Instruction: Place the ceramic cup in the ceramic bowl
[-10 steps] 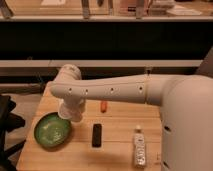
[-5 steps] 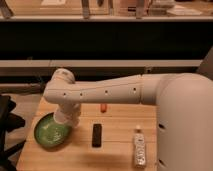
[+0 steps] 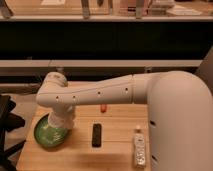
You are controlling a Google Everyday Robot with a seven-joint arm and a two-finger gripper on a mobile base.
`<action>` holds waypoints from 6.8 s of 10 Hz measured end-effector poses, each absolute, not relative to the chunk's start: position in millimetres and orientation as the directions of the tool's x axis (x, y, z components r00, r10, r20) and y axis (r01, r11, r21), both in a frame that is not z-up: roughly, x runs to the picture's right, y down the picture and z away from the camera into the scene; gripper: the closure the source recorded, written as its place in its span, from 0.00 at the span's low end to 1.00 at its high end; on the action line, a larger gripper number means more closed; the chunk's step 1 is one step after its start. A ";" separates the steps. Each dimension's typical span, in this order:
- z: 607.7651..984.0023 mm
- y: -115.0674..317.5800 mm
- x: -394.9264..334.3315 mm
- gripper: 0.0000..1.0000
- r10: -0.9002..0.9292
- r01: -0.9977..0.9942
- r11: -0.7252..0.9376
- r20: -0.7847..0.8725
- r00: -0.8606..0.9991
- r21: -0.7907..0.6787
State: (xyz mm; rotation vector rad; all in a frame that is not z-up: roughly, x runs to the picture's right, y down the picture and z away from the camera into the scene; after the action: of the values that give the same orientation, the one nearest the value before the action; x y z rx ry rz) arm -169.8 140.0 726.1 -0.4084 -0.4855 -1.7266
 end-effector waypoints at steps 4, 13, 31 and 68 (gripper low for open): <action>728.8 140.0 -176.9 0.96 -0.832 0.978 -0.182 0.514 -0.210 0.104; 735.0 143.0 -178.7 0.96 -0.829 0.977 -0.190 0.517 -0.213 0.098; 738.8 142.3 -175.4 0.89 -0.829 0.977 -0.192 0.518 -0.212 0.094; 743.6 148.1 -172.5 0.73 -0.810 0.968 -0.228 0.531 -0.248 0.104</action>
State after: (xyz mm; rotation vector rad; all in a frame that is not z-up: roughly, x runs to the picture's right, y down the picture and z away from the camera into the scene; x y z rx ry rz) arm -172.5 148.1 743.6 -0.4349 -0.4937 -1.7761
